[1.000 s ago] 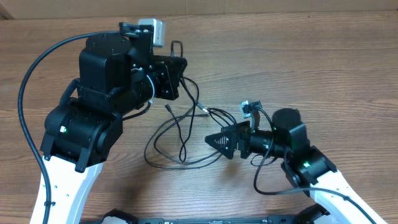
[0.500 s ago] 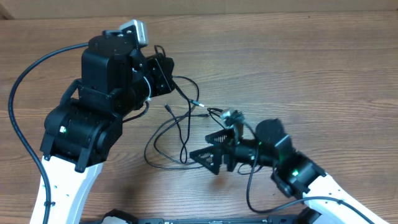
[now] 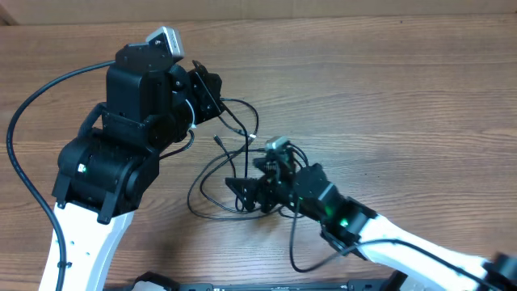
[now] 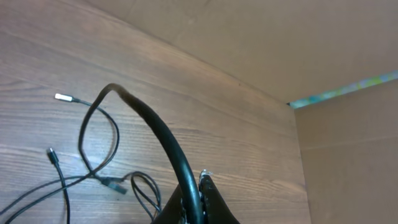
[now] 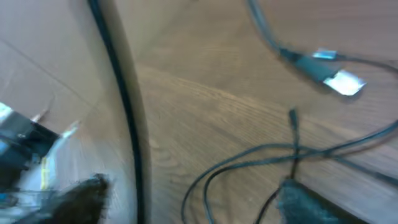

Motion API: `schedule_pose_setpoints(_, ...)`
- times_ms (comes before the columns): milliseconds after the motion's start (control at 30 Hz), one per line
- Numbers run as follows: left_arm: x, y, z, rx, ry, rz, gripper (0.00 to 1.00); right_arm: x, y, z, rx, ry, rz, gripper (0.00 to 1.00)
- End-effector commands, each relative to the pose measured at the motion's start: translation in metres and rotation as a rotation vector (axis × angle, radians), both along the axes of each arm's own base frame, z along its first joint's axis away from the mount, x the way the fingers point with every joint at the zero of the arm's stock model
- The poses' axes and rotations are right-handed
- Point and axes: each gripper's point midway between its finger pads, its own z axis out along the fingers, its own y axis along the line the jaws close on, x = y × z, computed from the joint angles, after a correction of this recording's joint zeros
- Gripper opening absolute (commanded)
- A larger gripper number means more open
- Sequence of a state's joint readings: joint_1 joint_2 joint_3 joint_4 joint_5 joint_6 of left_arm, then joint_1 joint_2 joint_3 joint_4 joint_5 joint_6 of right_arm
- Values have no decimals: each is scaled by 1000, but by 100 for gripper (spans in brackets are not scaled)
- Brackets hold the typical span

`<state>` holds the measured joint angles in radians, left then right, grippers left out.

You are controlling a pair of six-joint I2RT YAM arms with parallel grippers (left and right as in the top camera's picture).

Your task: Untangle cables

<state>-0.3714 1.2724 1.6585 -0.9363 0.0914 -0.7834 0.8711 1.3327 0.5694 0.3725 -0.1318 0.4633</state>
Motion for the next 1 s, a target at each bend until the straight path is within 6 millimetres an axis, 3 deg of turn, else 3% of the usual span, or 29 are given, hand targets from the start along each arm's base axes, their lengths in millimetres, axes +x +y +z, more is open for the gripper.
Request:
schedule_pose_setpoints(0,1,9,9,3,-26,45,4,-7,14,-8,14,20,77,51)
schedule_pose_setpoints(67,2,15,7,22,-27,74,4,-9,15,-12,7,33,88,22)
schedule_pose_setpoints(133,4,23,4,53,-25,111,4,-10,15,-7,19,26,94,4)
schedule_pose_setpoints(233,2,35,-5,103,5,162,4,1,1,24,75,-28,54,4)
schedule_pose_setpoints(300,-2,41,-13,133,37,180,5,12,-16,57,134,-85,16,4)
schedule_pose_setpoints(333,-4,42,-17,144,54,181,11,19,-28,77,167,-119,-6,4)
schedule_pose_setpoints(400,-6,43,-26,161,92,179,34,31,-57,117,224,-191,-55,4)
schedule_pose_setpoints(433,-7,43,-32,171,112,177,56,39,-74,136,244,-229,-95,4)
schedule_pose_setpoints(467,-8,42,-38,178,137,169,97,48,-95,158,254,-284,-141,4)
schedule_pose_setpoints(733,-9,31,-90,234,349,112,100,92,-214,255,169,-504,-423,4)
schedule_pose_setpoints(867,-7,27,-113,259,435,95,100,91,-272,327,151,-661,-535,4)
schedule_pose_setpoints(967,-4,25,-126,273,480,89,100,86,-314,369,110,-758,-635,4)
